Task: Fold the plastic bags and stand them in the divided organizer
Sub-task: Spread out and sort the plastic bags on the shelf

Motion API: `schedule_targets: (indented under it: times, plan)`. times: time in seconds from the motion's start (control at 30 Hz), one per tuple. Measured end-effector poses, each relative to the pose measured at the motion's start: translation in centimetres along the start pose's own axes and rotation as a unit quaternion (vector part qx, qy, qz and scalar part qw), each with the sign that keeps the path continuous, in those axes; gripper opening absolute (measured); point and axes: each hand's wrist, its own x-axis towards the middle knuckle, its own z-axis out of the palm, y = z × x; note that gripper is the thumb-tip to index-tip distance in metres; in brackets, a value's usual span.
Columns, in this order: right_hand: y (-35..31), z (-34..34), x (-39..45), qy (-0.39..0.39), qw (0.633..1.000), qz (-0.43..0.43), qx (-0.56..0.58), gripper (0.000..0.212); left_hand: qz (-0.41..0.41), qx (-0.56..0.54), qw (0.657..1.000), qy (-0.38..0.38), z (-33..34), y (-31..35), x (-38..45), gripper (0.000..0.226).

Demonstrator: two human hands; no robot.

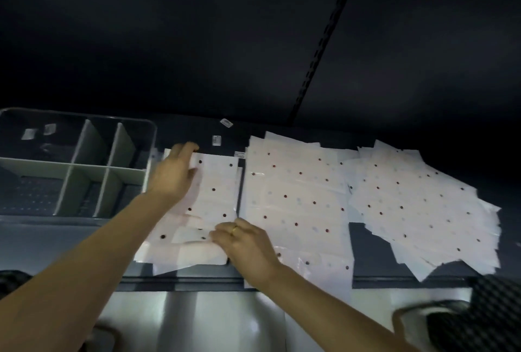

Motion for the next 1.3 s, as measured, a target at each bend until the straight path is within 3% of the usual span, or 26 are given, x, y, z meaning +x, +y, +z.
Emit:
schedule_targets:
  times: [0.07, 0.17, 0.23, 0.33, 0.4, 0.47, 0.53, 0.6, 0.7, 0.8, 0.87, 0.93, 1.1, 1.2, 1.27, 1.3]
  plan:
    - [-0.1, 0.4, -0.4, -0.055, 0.997, 0.001, -0.057, 0.021, 0.029, 0.046, 0.994, -0.091, 1.4, 0.0, -1.2, 0.058]
    - [0.7, 0.3, -1.8, -0.121, 0.991, 0.008, 0.052, 0.026, 0.068, 0.103, 0.971, -0.205, 3.4, -0.4, -2.1, 0.074]
    - [2.1, -0.7, -3.5, -0.073, 0.994, 0.049, 0.061, 0.03, 0.062, 0.11, 0.958, -0.257, 4.0, -0.8, -2.4, 0.086]
    - [7.6, -3.8, -7.1, 0.007, 0.983, 0.179, 0.038, 0.036, 0.057, 0.104, 0.964, -0.239, 4.1, -0.8, -2.8, 0.089]
    - [13.0, -6.7, -10.2, 0.009, 0.951, 0.308, -0.008, 0.047, 0.082, 0.078, 0.978, -0.177, 4.0, 0.6, -3.3, 0.086]
    - [18.1, -9.4, -13.4, -0.004, 0.896, 0.442, -0.048, 0.06, 0.132, 0.025, 0.981, -0.141, 3.8, 3.2, -4.0, 0.084]
    - [21.8, -11.1, -16.4, -0.026, 0.836, 0.546, -0.054, 0.072, 0.193, -0.006, 0.968, -0.163, 4.3, 6.1, -5.3, 0.085]
    - [24.0, -11.6, -18.8, -0.061, 0.799, 0.597, -0.032, 0.073, 0.25, 0.003, 0.948, -0.196, 5.5, 8.8, -6.9, 0.083]
    - [24.9, -11.0, -20.6, -0.06, 0.804, 0.59, -0.036, 0.055, 0.29, 0.039, 0.928, -0.229, 7.7, 11.8, -9.0, 0.083]
    - [24.5, -10.4, -20.8, 0.048, 0.82, 0.568, -0.058, 0.033, 0.272, 0.073, 0.93, -0.237, 9.5, 13.2, -10.5, 0.075]
    - [24.2, -10.5, -20.5, 0.118, 0.8, 0.587, -0.017, 0.025, 0.251, 0.092, 0.933, -0.24, 10.1, 13.7, -10.7, 0.073]
    - [24.0, -10.7, -20.1, 0.153, 0.789, 0.595, 0.008, 0.022, 0.247, 0.102, 0.933, -0.239, 10.4, 14.1, -10.5, 0.074]
    - [22.9, -11.5, -18.6, 0.156, 0.82, 0.548, 0.053, 0.023, 0.239, 0.077, 0.934, -0.256, 10.2, 15.1, -9.6, 0.071]
    - [20.7, -11.8, -16.5, 0.182, 0.844, 0.495, 0.097, 0.021, 0.206, -0.03, 0.945, -0.253, 9.1, 16.1, -9.2, 0.064]
    - [18.3, -11.6, -14.7, 0.186, 0.869, 0.443, 0.117, 0.02, 0.097, -0.217, 0.942, -0.237, 7.8, 17.2, -9.0, 0.058]
    - [16.9, -11.4, -13.9, 0.187, 0.881, 0.417, 0.124, 0.019, 0.013, -0.335, 0.91, -0.244, 6.9, 17.9, -8.8, 0.058]
